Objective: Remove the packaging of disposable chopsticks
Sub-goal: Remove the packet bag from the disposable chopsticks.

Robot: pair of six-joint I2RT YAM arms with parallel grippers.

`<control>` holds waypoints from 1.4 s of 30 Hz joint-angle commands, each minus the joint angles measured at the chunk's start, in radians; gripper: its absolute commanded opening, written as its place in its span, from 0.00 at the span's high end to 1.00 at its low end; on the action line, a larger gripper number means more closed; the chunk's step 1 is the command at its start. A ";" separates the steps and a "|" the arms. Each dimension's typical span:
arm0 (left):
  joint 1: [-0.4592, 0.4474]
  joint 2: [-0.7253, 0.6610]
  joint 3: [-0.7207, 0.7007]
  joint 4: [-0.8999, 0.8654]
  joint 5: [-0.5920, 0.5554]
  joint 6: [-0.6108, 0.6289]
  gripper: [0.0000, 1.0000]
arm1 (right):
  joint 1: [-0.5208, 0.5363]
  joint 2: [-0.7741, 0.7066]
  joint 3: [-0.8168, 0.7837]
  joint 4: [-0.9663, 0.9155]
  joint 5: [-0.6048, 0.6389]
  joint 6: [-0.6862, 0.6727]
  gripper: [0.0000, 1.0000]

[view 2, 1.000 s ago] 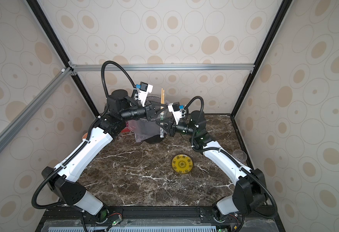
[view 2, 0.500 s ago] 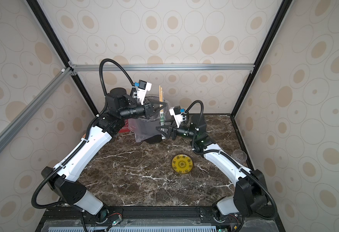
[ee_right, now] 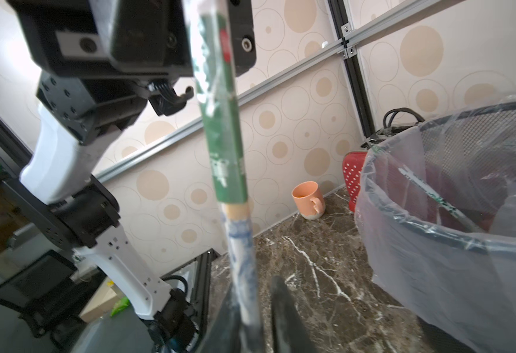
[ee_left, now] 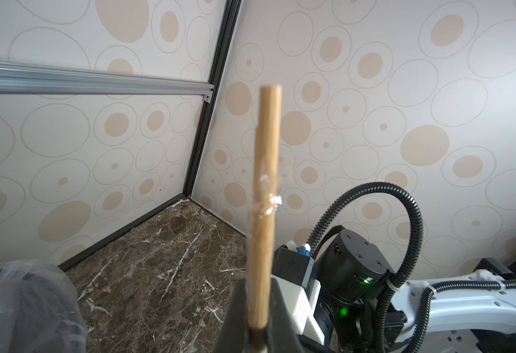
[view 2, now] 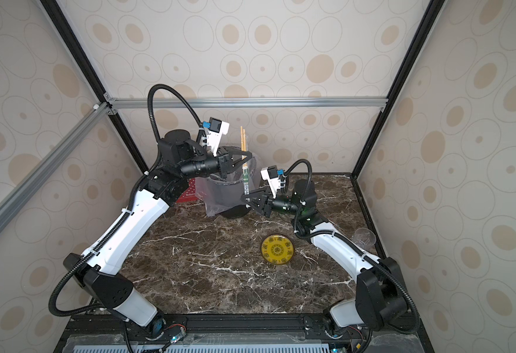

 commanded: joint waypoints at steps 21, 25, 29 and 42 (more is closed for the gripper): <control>-0.072 -0.169 -0.376 0.136 -0.034 -0.064 0.79 | -0.009 0.030 0.083 0.063 0.074 0.005 1.00; -0.052 -0.186 -0.316 0.085 -0.115 -0.027 0.44 | -0.003 0.031 0.073 0.034 0.074 -0.018 1.00; -0.043 -0.170 -0.219 0.026 -0.136 0.004 0.42 | 0.025 0.016 0.068 -0.072 0.103 -0.118 1.00; -0.040 -0.150 -0.003 -0.196 -0.399 0.099 0.49 | 0.077 -0.025 0.056 -0.305 0.309 -0.345 1.00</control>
